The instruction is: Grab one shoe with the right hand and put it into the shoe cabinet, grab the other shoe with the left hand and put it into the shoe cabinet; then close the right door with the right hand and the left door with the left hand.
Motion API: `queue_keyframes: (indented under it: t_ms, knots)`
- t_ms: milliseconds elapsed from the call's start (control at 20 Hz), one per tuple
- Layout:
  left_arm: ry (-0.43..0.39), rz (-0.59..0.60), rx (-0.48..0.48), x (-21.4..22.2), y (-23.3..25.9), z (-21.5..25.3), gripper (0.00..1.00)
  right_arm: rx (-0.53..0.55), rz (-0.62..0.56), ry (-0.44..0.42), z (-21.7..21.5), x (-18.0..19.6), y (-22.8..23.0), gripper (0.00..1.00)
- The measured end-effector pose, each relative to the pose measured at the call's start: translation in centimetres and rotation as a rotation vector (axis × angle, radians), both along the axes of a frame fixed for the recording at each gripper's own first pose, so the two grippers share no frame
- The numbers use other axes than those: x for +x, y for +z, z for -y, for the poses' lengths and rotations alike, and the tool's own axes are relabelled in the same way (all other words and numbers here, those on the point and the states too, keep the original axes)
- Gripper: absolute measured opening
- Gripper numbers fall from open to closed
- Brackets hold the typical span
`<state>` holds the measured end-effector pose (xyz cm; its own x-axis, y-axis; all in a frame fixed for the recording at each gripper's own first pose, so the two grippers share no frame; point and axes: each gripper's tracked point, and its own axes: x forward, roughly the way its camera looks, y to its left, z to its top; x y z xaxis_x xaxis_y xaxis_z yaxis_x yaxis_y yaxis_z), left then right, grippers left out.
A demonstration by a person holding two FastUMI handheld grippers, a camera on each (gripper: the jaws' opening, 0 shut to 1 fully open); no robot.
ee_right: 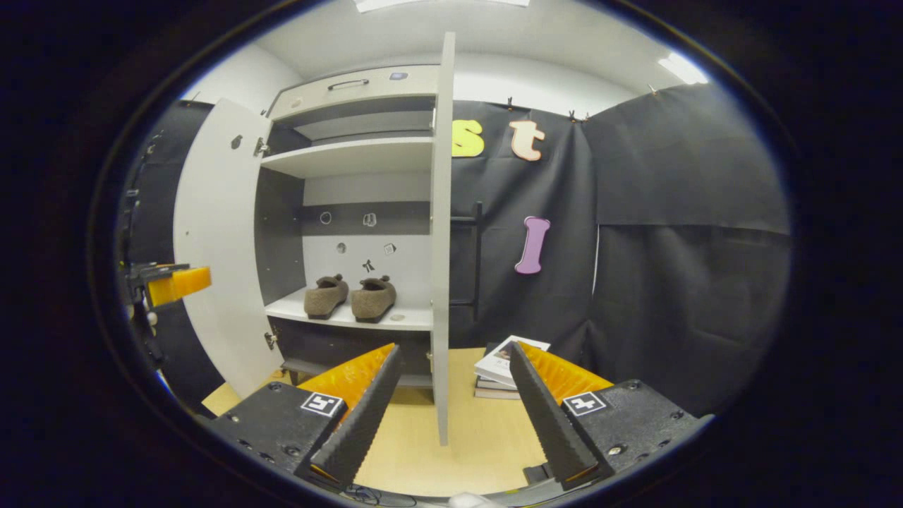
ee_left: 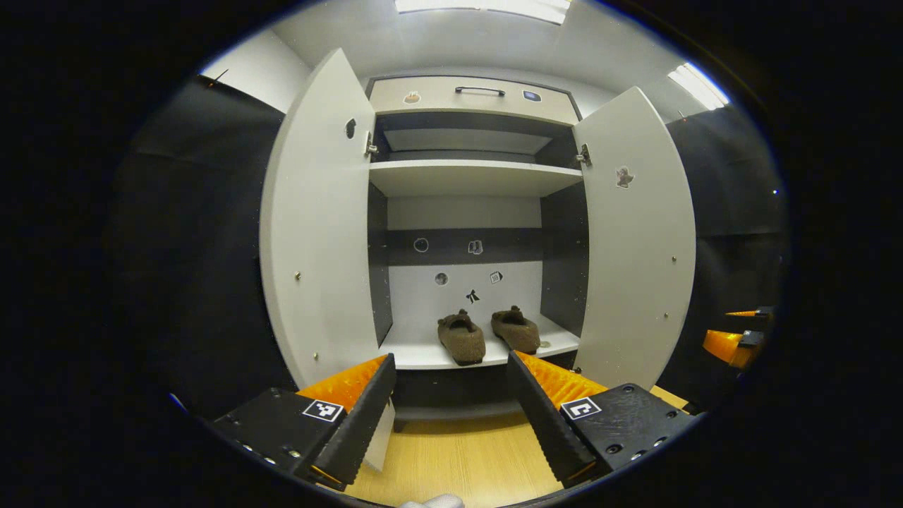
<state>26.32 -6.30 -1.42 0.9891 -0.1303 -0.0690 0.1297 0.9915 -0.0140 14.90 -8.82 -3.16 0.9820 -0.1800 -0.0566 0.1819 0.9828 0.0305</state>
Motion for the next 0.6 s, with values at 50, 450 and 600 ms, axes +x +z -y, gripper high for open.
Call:
queue_keyframes:
  t_ms: [50,450,600]
  knots:
    - [0.013,-0.013,0.0,-1.0,-0.8,-0.4,0.96,0.005,-0.008,-0.001,0.1,0.2,-0.3,0.98]
    - [0.059,-0.027,-0.022,-2.7,-1.3,-1.7,0.96,0.0,0.009,-0.051,4.1,2.7,1.7,1.0]
    - [0.076,-0.026,-0.008,-3.3,-1.3,-1.8,0.96,-0.003,0.036,-0.115,8.2,4.3,3.8,1.0]
